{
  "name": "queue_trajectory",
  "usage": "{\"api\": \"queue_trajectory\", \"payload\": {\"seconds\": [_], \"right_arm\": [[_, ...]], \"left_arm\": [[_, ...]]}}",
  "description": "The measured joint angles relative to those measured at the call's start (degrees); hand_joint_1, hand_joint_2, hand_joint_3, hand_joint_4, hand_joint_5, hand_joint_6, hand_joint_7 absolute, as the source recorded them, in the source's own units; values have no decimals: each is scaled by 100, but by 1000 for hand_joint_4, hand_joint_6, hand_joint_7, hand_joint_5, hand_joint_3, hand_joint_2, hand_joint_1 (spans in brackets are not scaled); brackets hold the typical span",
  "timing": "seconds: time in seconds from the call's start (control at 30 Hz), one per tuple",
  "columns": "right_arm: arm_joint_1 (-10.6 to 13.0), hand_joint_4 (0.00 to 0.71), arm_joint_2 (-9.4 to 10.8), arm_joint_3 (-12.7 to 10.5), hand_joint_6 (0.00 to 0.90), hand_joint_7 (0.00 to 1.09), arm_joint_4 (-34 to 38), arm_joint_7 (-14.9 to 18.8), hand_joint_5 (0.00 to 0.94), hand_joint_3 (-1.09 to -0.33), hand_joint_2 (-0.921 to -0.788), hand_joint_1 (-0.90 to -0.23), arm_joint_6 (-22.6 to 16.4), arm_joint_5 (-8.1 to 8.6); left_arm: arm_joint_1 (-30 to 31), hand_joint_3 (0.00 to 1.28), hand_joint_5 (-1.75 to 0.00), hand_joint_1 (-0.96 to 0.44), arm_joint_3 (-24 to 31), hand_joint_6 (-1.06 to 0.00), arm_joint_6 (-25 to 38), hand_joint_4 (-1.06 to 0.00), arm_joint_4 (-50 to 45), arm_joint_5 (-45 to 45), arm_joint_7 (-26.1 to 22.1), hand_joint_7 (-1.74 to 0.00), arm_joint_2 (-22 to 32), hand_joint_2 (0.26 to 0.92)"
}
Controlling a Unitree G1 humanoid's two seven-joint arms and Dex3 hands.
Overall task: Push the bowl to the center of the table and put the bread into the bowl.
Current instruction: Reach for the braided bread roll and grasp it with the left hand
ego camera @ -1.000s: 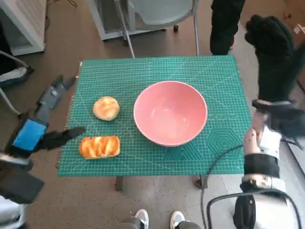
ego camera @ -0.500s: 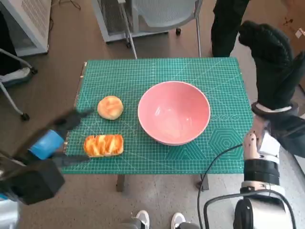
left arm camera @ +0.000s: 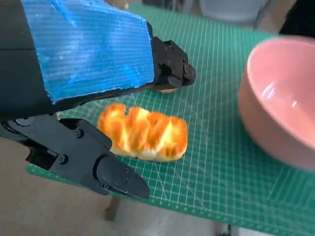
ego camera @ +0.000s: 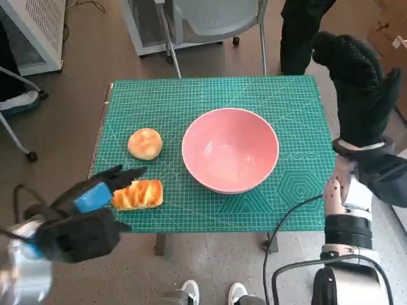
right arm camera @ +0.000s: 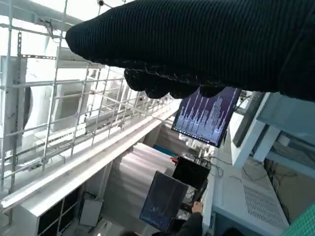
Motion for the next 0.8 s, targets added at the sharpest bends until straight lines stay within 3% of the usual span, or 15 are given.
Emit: {"api": "queue_trajectory", "payload": {"seconds": [0.2, 0.37, 0.5, 0.57, 0.63, 0.73, 0.8], "right_arm": [[11, 291, 29, 14, 400, 5, -28, 0, 2, -524, -921, -419, 41, 7], [27, 292, 59, 23, 399, 4, -89, 2, 2, -525, -921, -410, 53, 23], [42, 293, 79, 29, 400, 4, -119, 5, 2, -526, -921, -405, 53, 26], [56, 295, 87, 31, 402, 5, -138, 9, 3, -528, -921, -403, 53, 28], [72, 295, 95, 34, 402, 5, -155, 14, 3, -529, -921, -403, 53, 30], [111, 297, 97, 33, 403, 5, -201, 15, 3, -529, -921, -410, 54, 32], [152, 297, 96, 29, 403, 5, -250, 15, 3, -527, -921, -418, 54, 40]], "left_arm": [[-277, 9, -5, -163, -528, -302, -307, -78, 772, 286, 190, -6, -118, 739], [-495, 15, -22, -127, -913, -360, -719, -164, 1536, 603, 528, -22, -297, 767], [-633, 15, -27, -45, -1138, -528, -1135, -371, 2066, 957, 937, -44, -384, 813], [-716, 16, -65, 10, -1234, -703, -1371, -606, 2272, 1213, 1196, -82, -387, 853], [-771, 12, -77, 36, -1305, -795, -1589, -738, 2431, 1455, 1426, -100, -377, 875], [-782, 12, -777, 14, -1347, -742, -1902, -772, 2528, 1748, 1678, -710, -327, 897], [-759, 10, -954, 8, -1354, -746, -2134, -785, 2514, 1931, 1802, -824, -235, 899]]}}
